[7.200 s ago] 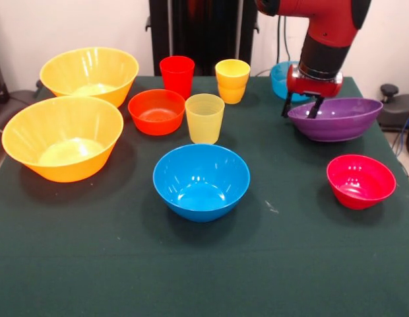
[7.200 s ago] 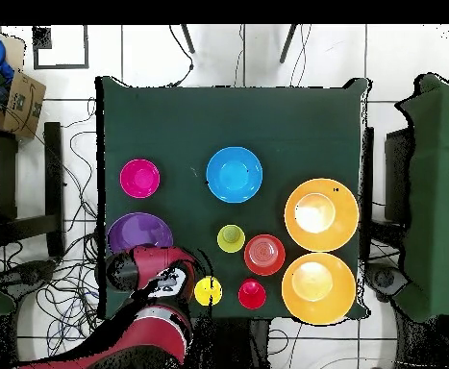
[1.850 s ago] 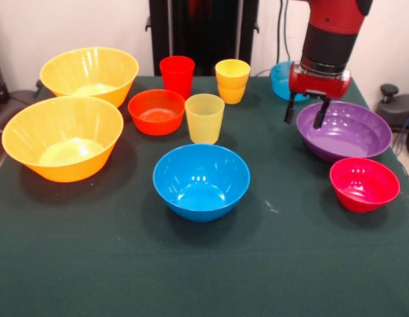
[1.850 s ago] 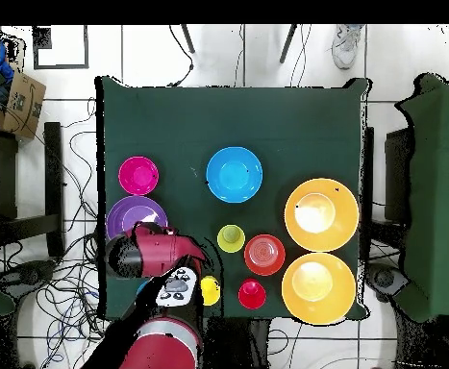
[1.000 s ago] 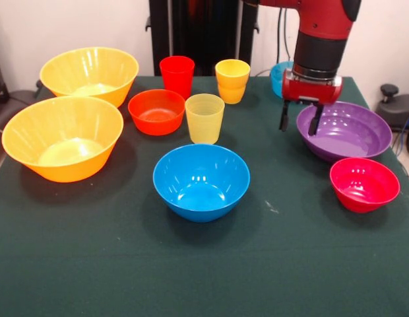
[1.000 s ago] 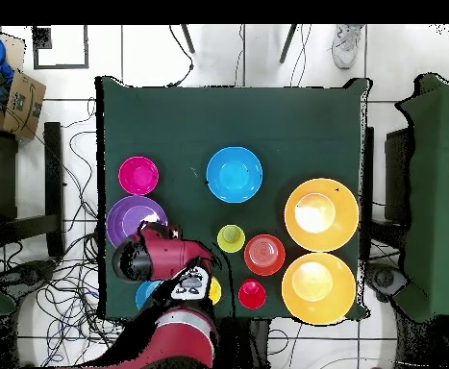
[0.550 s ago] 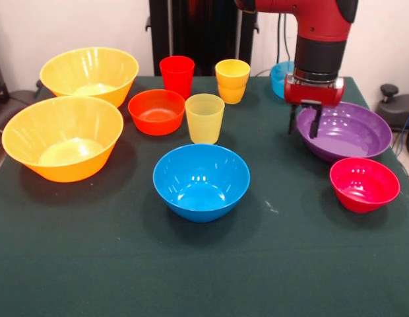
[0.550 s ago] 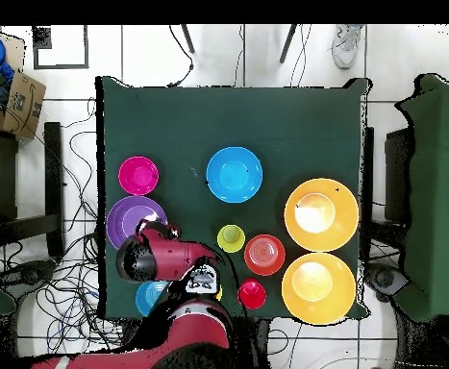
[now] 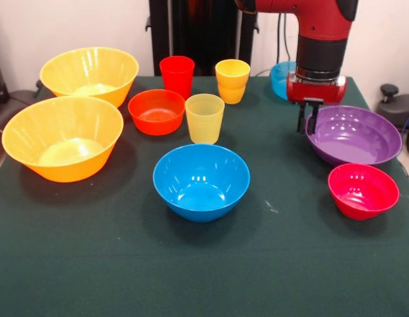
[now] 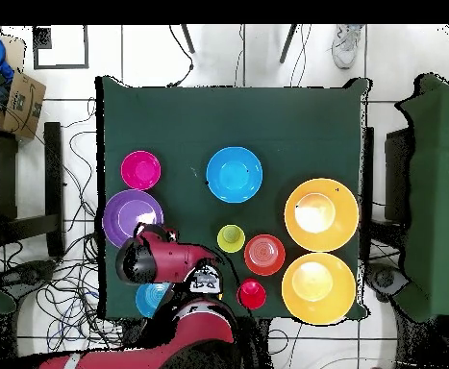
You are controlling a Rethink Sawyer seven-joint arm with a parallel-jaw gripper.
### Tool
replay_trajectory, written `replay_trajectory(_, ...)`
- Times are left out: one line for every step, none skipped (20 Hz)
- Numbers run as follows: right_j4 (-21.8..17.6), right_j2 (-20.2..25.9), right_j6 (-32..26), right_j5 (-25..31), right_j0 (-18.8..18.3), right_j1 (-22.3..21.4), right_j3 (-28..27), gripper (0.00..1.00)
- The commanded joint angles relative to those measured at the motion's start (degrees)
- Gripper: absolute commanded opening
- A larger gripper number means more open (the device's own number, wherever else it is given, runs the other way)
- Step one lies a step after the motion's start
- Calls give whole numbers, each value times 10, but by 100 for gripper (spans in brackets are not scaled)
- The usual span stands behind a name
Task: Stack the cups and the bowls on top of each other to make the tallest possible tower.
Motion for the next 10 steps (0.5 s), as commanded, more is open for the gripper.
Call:
replay_trajectory(-1,37,91,7,14,36,16,0)
replay_trajectory(0,35,92,9,17,35,17,0)
replay_trajectory(3,33,91,15,20,32,16,0)
replay_trajectory(4,32,91,19,22,30,16,0)
replay_trajectory(6,30,91,23,23,28,15,0)
replay_trajectory(6,30,90,27,24,26,16,0)
replay_trajectory(7,28,88,36,23,22,14,0)
replay_trajectory(9,27,87,47,24,16,15,0)
replay_trajectory(12,26,85,61,24,6,17,0)
replay_trajectory(14,25,84,75,24,-3,19,0)
